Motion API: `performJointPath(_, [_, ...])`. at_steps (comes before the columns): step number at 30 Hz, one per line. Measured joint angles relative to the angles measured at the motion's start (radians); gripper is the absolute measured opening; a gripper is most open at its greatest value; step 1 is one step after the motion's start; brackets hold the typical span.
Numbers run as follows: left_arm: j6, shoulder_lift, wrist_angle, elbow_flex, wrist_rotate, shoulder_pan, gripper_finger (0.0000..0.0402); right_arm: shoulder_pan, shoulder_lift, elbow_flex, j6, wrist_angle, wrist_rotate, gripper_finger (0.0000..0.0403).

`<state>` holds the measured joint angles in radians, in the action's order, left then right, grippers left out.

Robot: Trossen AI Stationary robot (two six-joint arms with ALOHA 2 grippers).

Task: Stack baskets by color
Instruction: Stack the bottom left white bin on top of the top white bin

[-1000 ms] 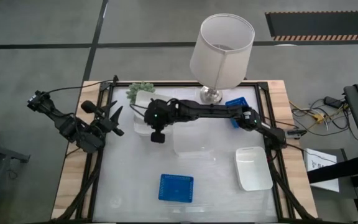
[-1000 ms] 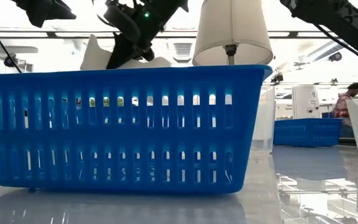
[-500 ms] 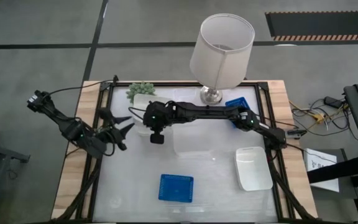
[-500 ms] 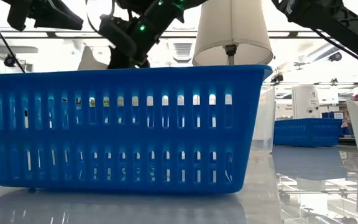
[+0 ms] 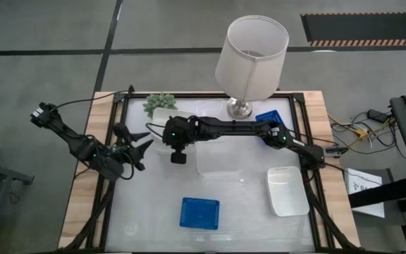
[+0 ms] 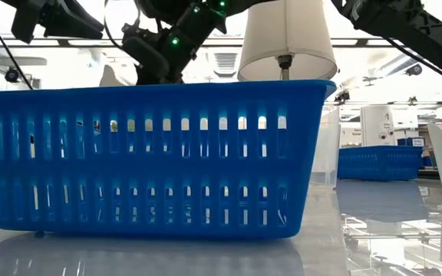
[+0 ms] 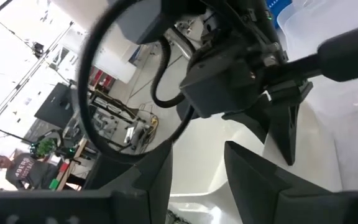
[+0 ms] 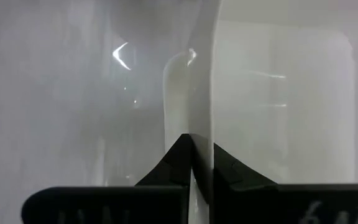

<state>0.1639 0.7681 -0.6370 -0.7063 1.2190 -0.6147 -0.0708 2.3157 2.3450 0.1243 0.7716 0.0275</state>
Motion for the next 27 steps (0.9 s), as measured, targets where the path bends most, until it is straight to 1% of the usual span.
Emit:
performJointPath(9, [-0.001,-0.01,0.0,0.0,0.001,0.0,0.013,0.0,0.0,-0.017,0.012,0.0,0.0,0.0009])
performJointPath(12, [0.0,-0.01,0.0,0.0,0.001,0.0,0.013,0.0,0.0,-0.029,0.038,-0.003,0.0,0.0009])
performJointPath(15, [-0.001,-0.01,0.0,0.0,0.001,0.0,0.013,0.0,0.0,-0.047,0.044,-0.026,0.0,0.0016])
performJointPath(18, [-0.001,-0.011,0.0,0.0,0.001,0.0,0.013,0.0,0.0,-0.058,0.051,-0.03,-0.001,0.0034])
performJointPath(27, [0.0,-0.01,0.0,0.0,0.001,0.0,0.013,0.0,0.0,-0.06,0.054,-0.043,-0.002,0.0111])
